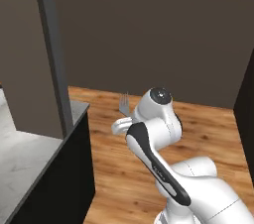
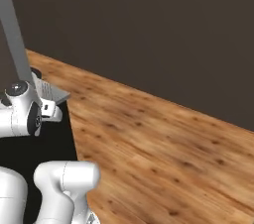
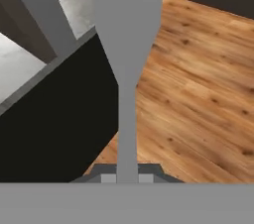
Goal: Take the fork and place it on the left side of the plate. Then take the spoon and place it on the right side of the plate. Make sure they're directly next to the plate.
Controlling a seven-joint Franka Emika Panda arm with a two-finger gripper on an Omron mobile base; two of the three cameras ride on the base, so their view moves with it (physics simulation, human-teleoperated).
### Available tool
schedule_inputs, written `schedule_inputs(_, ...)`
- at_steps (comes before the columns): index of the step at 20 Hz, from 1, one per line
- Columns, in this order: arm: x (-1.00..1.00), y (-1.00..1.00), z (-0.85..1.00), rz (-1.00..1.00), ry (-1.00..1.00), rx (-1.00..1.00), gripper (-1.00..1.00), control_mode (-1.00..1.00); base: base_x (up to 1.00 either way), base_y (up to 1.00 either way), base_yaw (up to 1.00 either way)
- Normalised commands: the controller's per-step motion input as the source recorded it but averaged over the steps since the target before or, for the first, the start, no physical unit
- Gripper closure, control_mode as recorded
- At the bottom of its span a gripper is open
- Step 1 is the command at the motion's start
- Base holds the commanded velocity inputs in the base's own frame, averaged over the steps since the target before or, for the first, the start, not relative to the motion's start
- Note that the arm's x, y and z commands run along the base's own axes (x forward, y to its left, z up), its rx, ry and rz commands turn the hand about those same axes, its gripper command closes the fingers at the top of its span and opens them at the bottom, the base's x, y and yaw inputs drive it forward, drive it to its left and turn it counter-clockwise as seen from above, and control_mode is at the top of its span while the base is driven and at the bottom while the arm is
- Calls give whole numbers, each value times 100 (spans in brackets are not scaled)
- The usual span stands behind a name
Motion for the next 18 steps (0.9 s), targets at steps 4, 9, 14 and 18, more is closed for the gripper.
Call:
schedule_inputs(4,0,0,0,0,0,0,100,100,75,-62,27)
schedule_inputs(9,0,0,0,0,0,0,100,100,88,-53,33)
schedule_inputs(14,0,0,0,0,0,0,100,100,84,-44,39)
schedule_inputs(18,0,0,0,0,0,0,100,100,73,-39,43)
